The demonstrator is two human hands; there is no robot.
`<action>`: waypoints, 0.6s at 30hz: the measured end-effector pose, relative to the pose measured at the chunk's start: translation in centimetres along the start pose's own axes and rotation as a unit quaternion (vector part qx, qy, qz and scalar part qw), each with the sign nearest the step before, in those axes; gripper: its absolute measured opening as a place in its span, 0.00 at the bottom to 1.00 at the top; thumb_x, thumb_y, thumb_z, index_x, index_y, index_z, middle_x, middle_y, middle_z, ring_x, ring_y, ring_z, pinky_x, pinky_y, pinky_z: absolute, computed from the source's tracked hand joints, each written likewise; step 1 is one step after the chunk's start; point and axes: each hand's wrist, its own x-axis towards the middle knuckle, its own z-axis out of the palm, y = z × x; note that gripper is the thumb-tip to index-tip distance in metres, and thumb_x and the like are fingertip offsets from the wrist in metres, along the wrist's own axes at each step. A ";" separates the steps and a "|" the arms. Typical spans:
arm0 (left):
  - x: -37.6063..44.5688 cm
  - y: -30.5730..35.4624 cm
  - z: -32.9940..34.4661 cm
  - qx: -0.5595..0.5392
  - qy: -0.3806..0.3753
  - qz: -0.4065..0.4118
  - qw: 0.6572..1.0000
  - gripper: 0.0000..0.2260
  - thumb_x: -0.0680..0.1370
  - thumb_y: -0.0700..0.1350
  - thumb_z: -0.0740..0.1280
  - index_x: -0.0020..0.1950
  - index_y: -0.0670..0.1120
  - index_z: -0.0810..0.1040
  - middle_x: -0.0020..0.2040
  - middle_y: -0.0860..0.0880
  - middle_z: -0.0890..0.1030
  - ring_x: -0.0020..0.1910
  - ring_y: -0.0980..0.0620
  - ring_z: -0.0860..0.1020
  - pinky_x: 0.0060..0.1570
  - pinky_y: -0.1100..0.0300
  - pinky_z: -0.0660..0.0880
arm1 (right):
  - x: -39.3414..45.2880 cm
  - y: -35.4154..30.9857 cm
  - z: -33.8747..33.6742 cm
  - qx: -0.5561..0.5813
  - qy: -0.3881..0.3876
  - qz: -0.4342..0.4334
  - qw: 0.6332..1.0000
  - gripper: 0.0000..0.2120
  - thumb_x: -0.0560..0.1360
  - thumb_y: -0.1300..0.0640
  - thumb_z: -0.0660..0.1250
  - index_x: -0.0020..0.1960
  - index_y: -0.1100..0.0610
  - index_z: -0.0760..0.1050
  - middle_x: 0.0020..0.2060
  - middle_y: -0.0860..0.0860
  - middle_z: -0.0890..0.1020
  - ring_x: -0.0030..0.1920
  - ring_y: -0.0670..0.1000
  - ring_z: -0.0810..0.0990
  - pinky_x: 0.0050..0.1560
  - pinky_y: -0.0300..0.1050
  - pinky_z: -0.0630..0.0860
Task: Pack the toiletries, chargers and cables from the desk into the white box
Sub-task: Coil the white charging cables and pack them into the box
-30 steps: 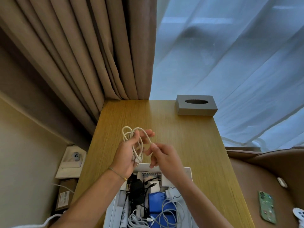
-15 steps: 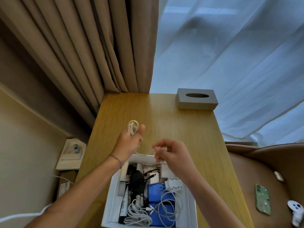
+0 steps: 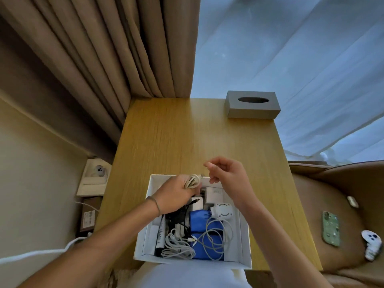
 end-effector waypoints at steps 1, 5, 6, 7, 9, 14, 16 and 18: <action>-0.2 -0.7 0.6 0.071 0.015 -0.005 0.997 0.14 0.80 0.50 0.65 0.34 0.50 0.73 0.29 0.55 0.73 0.29 0.54 0.70 0.33 0.55 0.67 | 0.0 0.5 -0.4 0.006 0.006 0.007 1.000 0.05 0.79 0.62 0.68 0.50 0.61 0.83 0.32 0.52 0.81 0.33 0.48 0.79 0.39 0.38 0.78; -0.7 -2.6 3.0 0.369 0.060 0.060 0.926 0.08 0.76 0.55 0.60 0.42 0.53 0.73 0.43 0.53 0.67 0.47 0.50 0.69 0.40 0.55 0.64 | -0.6 2.6 -1.3 0.013 0.009 0.042 0.999 0.08 0.80 0.65 0.65 0.50 0.61 0.83 0.31 0.51 0.81 0.32 0.49 0.79 0.36 0.37 0.75; -0.7 -2.9 3.7 0.411 0.063 0.065 0.907 0.10 0.74 0.57 0.62 0.45 0.52 0.75 0.45 0.52 0.68 0.48 0.49 0.69 0.43 0.55 0.66 | -0.9 3.1 -1.3 0.015 0.009 0.047 0.999 0.08 0.80 0.66 0.65 0.49 0.61 0.83 0.31 0.51 0.81 0.32 0.49 0.78 0.35 0.37 0.75; -0.7 -3.3 4.5 0.440 0.064 0.071 0.893 0.12 0.73 0.58 0.63 0.47 0.51 0.75 0.47 0.50 0.70 0.49 0.49 0.68 0.45 0.54 0.67 | -1.2 3.5 -1.4 0.017 0.011 0.050 0.999 0.08 0.80 0.66 0.64 0.48 0.62 0.83 0.31 0.52 0.81 0.32 0.49 0.78 0.35 0.36 0.75; -0.6 -4.0 6.0 0.479 0.065 0.097 0.870 0.15 0.71 0.59 0.64 0.49 0.50 0.75 0.50 0.49 0.73 0.50 0.48 0.68 0.49 0.52 0.69 | -1.9 4.4 -1.6 0.017 0.014 0.057 0.998 0.09 0.80 0.67 0.64 0.48 0.62 0.83 0.32 0.53 0.81 0.31 0.48 0.78 0.35 0.36 0.75; 0.3 -5.8 8.0 0.537 0.032 0.075 0.839 0.27 0.71 0.64 0.66 0.60 0.45 0.75 0.68 0.40 0.71 0.69 0.39 0.66 0.68 0.39 0.63 | -3.1 6.0 -1.9 0.019 0.022 0.074 0.997 0.09 0.80 0.68 0.64 0.47 0.61 0.83 0.31 0.52 0.80 0.31 0.47 0.77 0.34 0.36 0.74; 0.5 -6.4 8.6 0.538 0.031 0.056 0.840 0.31 0.72 0.66 0.64 0.64 0.45 0.72 0.70 0.39 0.70 0.71 0.39 0.64 0.70 0.37 0.60 | -3.7 6.6 -2.2 0.016 0.025 0.076 0.997 0.09 0.80 0.68 0.64 0.47 0.61 0.83 0.30 0.51 0.81 0.30 0.47 0.77 0.34 0.35 0.74; 0.6 -6.8 9.1 0.533 0.028 0.038 0.845 0.35 0.71 0.68 0.63 0.70 0.46 0.67 0.71 0.40 0.68 0.72 0.39 0.63 0.70 0.37 0.59 | -4.2 7.1 -2.5 0.007 0.028 0.080 0.996 0.10 0.80 0.67 0.64 0.47 0.60 0.83 0.31 0.50 0.81 0.31 0.47 0.78 0.34 0.35 0.74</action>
